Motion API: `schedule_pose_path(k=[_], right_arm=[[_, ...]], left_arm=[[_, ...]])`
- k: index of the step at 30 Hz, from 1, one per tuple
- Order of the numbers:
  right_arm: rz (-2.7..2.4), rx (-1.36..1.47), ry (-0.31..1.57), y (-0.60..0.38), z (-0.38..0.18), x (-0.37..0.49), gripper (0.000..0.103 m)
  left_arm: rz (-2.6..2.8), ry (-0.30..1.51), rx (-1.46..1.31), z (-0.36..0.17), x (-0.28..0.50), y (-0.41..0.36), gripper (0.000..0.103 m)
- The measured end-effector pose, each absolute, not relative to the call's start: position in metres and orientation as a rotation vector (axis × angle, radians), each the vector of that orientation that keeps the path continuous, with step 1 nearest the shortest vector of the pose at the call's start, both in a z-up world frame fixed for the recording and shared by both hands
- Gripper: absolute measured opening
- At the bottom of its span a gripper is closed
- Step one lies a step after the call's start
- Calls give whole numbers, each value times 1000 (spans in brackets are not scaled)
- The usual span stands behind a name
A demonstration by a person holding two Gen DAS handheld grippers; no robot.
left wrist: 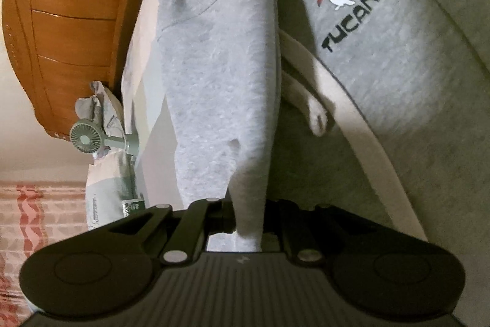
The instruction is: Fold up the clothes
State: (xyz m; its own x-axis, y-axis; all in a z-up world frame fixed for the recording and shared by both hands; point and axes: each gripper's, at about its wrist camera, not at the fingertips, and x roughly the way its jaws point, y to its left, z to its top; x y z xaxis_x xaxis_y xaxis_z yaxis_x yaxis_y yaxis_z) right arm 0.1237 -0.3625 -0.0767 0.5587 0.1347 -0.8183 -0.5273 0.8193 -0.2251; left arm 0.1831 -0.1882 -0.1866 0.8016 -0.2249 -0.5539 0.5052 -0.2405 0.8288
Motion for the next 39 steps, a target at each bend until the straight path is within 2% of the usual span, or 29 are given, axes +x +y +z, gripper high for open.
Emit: schedule_pose_path(k=[5,10,16,20,24,29,34,39], right_arm=[[339,-52,917,-369,-66,116,74],[297,432,860,-374,-89,112,75],[175,908,810,-388,-142,115,76],[124,1044,733,-386,-158,120,76],[68,1080,763,-373,-174,136,76],[56,1046,669,-362,-167,147,78],[-1,1115,589,-376,-183,147,78],[31,1060,574,-371,-173,160,78]], left_arm=[[-681,148,1665,-187,182,-186,22],[-657,75,1627,-184,179,-180,49],[-660,31,1611,-182,179,-173,54],[-655,30,1568,-180,182,-171,58],[-668,32,1538,-179,183,-174,57],[-688,42,1502,-177,183,-172,57],[-699,44,1482,-175,179,-167,57],[-709,51,1467,-174,181,-167,57]])
